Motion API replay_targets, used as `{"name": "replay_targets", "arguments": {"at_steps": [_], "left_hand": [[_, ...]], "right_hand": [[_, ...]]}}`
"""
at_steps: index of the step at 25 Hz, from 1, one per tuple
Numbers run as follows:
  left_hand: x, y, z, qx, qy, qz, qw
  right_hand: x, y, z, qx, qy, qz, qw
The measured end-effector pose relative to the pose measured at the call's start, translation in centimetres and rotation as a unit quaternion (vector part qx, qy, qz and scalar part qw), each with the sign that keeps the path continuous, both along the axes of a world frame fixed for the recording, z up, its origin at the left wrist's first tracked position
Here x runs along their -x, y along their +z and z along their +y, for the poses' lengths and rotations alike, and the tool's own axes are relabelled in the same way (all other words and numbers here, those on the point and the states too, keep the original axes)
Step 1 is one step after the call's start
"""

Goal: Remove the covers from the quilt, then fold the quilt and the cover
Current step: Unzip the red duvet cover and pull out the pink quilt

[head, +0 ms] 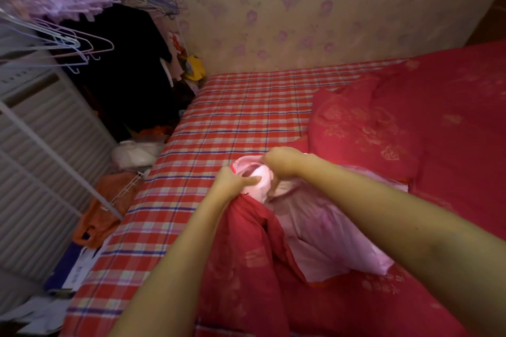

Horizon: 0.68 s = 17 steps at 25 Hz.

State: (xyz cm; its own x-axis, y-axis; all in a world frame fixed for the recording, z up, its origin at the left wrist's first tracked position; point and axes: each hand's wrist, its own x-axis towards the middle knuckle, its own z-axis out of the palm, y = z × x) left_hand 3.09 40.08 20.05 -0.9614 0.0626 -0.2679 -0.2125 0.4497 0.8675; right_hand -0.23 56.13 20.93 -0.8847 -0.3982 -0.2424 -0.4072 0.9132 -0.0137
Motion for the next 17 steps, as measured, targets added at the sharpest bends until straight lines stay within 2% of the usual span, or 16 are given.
{"name": "replay_targets", "arguments": {"at_steps": [2,5,8,10,12,15,17], "left_hand": [[-0.8,-0.8,-1.0,0.095,-0.040,-0.043,0.994],[-1.6,-3.0,-1.7,0.228,-0.083,-0.070,0.968],[-1.9,-4.7,-1.3,0.358,-0.096,-0.040,0.928],[-2.0,-5.8,-2.0,0.408,-0.108,-0.063,0.904],[-2.5,-7.2,-2.8,0.449,-0.120,-0.098,0.880],[-3.6,-9.4,-3.5,0.498,-0.113,-0.106,0.853],[-4.1,-10.2,-3.7,0.513,-0.109,-0.102,0.845]], "right_hand": [[0.5,0.6,1.0,-0.066,0.030,-0.101,0.992],[0.6,0.5,1.6,-0.043,0.033,-0.159,0.986],[-0.1,-0.1,0.3,0.026,0.029,-0.128,0.991],[-0.1,-0.4,-0.2,0.062,0.033,-0.097,0.993],[0.1,0.2,0.3,0.037,0.049,-0.065,0.996],[-0.4,2.3,1.4,-0.025,0.070,-0.049,0.996],[-1.2,3.7,2.4,-0.027,0.068,-0.012,0.997]]}}
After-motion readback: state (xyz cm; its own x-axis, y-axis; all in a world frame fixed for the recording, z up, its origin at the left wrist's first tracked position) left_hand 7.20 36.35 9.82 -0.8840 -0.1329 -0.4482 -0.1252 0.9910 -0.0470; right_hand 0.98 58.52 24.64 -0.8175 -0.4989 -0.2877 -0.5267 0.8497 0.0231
